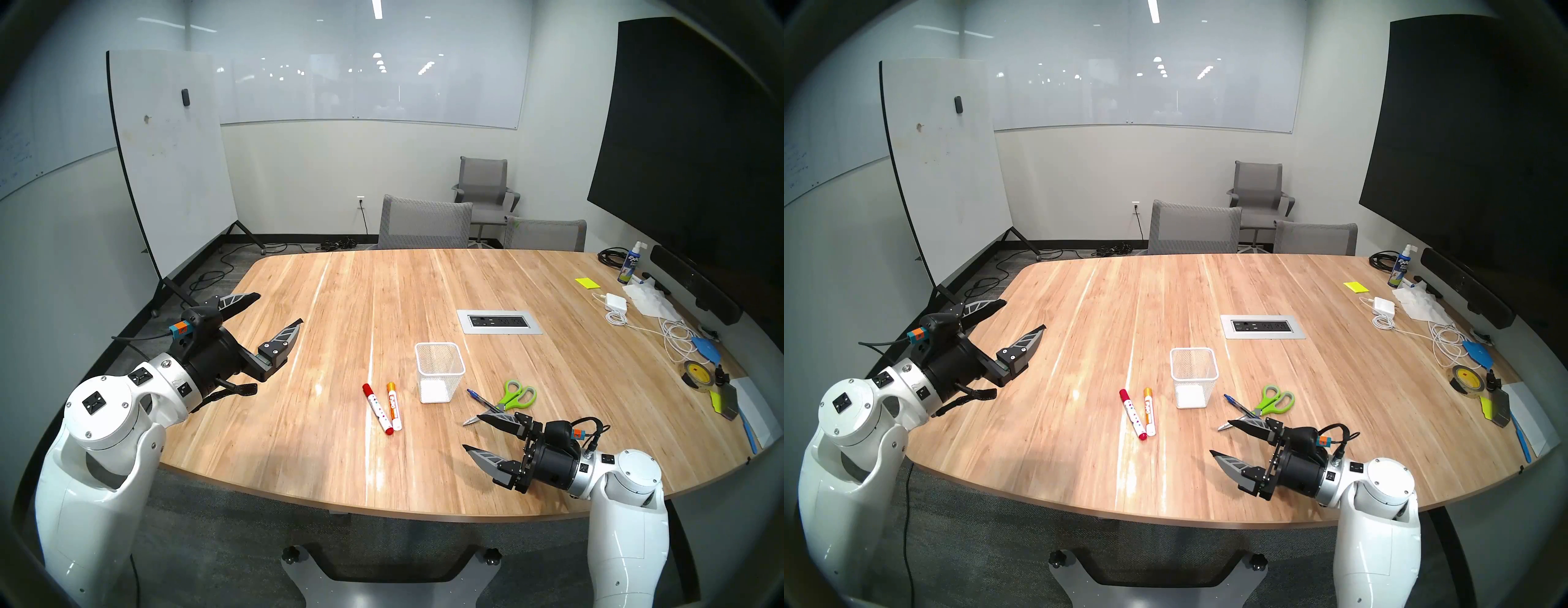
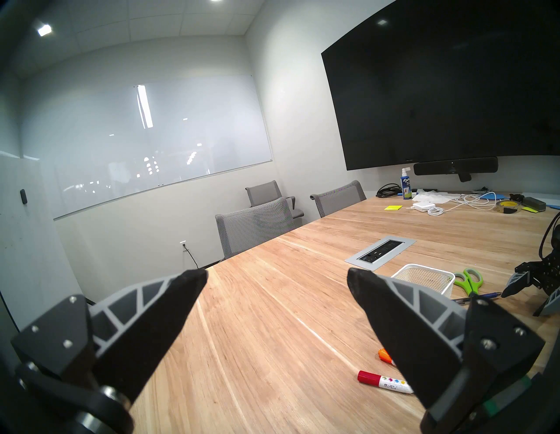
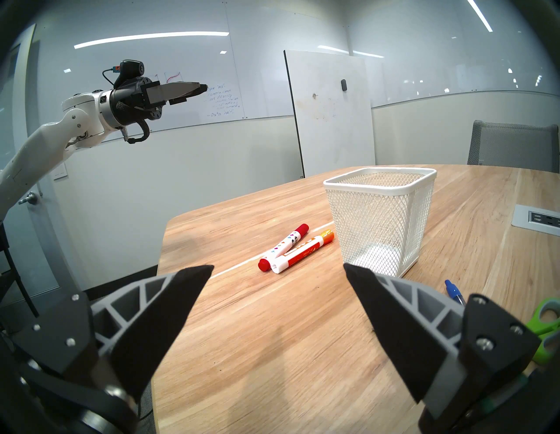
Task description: Place the pen, the marker, and the scissors into the pen holder
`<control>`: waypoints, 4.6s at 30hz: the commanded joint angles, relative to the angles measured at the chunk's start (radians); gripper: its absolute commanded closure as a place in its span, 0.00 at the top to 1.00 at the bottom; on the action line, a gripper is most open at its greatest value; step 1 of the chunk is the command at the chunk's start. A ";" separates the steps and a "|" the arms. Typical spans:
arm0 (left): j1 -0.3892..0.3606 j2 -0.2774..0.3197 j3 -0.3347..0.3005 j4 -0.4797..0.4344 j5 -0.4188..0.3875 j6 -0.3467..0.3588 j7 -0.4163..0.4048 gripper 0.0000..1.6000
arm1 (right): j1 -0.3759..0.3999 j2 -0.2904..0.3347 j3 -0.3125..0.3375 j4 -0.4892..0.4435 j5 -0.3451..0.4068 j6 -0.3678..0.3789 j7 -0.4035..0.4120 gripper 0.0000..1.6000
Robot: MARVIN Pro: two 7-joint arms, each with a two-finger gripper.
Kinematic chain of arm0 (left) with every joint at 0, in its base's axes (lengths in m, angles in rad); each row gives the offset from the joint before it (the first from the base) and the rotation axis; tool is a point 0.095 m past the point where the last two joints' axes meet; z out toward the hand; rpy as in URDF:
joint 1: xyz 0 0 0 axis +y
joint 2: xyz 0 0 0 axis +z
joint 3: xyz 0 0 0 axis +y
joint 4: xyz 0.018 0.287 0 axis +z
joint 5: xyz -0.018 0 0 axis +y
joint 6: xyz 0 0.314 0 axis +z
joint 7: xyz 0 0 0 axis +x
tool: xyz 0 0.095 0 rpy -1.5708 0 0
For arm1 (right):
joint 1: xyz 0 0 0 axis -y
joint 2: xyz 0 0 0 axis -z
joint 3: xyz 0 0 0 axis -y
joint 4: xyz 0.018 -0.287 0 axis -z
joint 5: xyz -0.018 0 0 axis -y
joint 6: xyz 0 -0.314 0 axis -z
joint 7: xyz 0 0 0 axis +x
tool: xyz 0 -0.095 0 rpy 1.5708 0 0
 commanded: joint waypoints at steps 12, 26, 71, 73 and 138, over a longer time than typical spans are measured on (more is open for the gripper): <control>-0.012 -0.024 0.019 -0.017 -0.075 0.010 -0.049 1.00 | 0.005 0.001 -0.002 -0.011 0.008 0.000 -0.001 1.00; -0.018 -0.065 0.059 0.042 -0.126 0.013 -0.067 1.00 | 0.005 0.001 -0.002 -0.011 0.007 0.000 -0.001 1.00; -0.216 -0.108 0.309 0.176 -0.077 0.285 0.065 1.00 | 0.006 0.000 -0.001 -0.011 0.007 0.000 -0.001 1.00; -0.222 -0.112 0.318 0.185 -0.077 0.297 0.073 1.00 | 0.006 0.000 -0.001 -0.011 0.007 0.000 -0.001 1.00; -0.220 -0.070 0.402 0.244 -0.049 0.326 0.061 1.00 | 0.006 0.000 -0.001 -0.011 0.006 0.000 -0.001 1.00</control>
